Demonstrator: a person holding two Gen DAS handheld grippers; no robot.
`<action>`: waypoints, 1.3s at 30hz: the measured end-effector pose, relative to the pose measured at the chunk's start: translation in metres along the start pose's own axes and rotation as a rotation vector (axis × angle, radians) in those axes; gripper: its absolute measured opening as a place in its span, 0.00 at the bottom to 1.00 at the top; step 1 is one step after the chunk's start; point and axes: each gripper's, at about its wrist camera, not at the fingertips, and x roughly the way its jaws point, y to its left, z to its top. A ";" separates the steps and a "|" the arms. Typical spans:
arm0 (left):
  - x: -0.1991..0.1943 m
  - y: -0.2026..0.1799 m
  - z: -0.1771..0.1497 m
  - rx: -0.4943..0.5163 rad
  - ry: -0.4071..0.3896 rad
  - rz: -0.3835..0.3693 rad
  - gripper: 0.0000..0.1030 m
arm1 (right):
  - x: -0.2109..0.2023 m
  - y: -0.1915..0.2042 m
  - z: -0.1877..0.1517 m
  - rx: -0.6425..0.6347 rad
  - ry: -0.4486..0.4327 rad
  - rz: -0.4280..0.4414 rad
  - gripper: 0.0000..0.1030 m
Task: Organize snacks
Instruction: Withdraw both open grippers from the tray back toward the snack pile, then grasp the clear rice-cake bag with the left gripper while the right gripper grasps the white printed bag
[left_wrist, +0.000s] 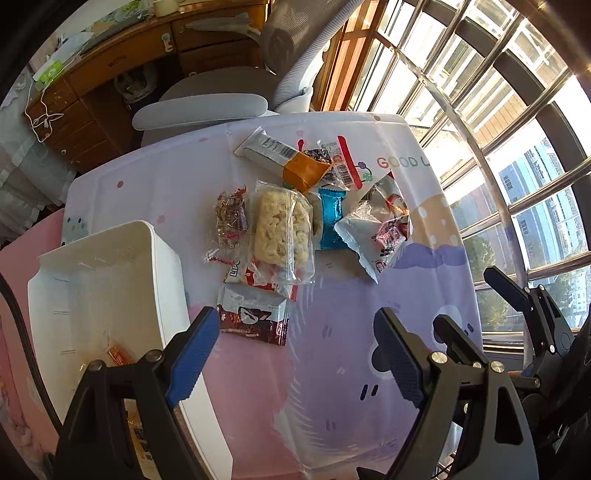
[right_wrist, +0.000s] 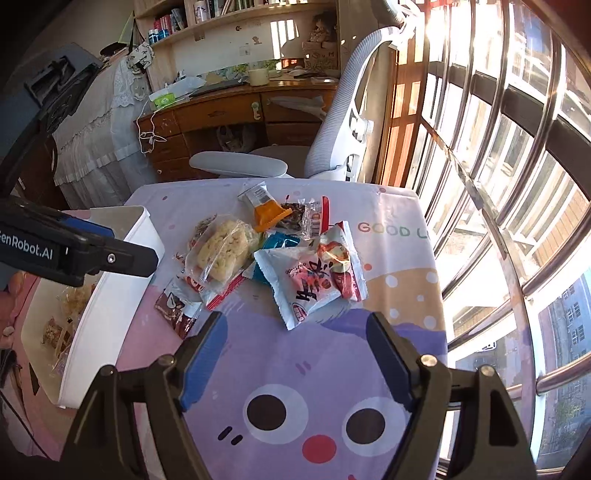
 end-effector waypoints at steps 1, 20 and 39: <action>0.005 -0.001 0.005 -0.004 0.003 0.003 0.82 | 0.004 -0.002 0.004 -0.009 -0.004 -0.001 0.77; 0.097 0.010 0.060 -0.107 0.070 0.028 0.82 | 0.101 -0.018 0.031 -0.116 0.004 0.003 0.83; 0.147 0.026 0.072 -0.193 0.121 0.035 0.73 | 0.138 -0.021 0.027 -0.100 0.038 0.027 0.82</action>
